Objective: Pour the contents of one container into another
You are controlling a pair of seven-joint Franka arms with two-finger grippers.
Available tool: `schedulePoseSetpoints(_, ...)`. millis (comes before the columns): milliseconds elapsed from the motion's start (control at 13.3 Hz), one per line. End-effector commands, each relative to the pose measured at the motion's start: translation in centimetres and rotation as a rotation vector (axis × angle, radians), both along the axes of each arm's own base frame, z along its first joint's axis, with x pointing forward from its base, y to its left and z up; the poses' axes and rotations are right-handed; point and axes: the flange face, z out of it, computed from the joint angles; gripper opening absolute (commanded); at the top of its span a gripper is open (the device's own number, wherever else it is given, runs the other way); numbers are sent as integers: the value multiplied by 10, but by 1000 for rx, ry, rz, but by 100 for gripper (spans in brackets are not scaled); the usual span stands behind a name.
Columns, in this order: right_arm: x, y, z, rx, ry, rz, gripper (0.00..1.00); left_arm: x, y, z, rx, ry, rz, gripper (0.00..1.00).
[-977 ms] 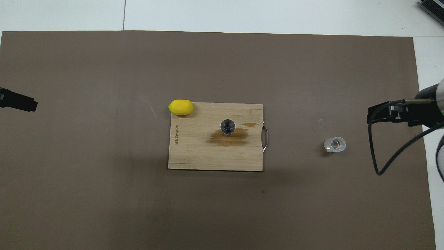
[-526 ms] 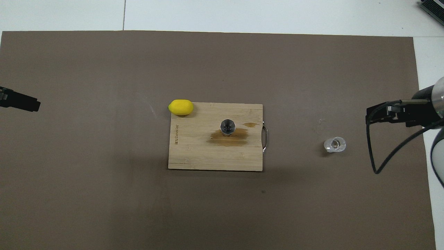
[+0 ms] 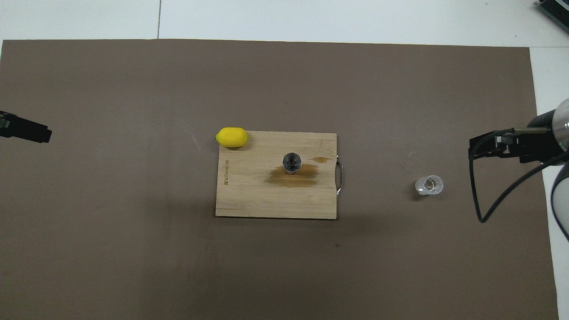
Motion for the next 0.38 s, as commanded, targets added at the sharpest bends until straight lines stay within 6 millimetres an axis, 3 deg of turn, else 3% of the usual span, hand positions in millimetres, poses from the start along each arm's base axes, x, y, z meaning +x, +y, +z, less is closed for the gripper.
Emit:
schedulePoseSetpoints(0,-7,-2,-5,23,-1,11,99,-4,-2,2,-8,-11,9,100)
schedulePoseSetpoints(301,-9,-2,-4,23,-2,12,99,-3,-2,1,-8,-9,9,100)
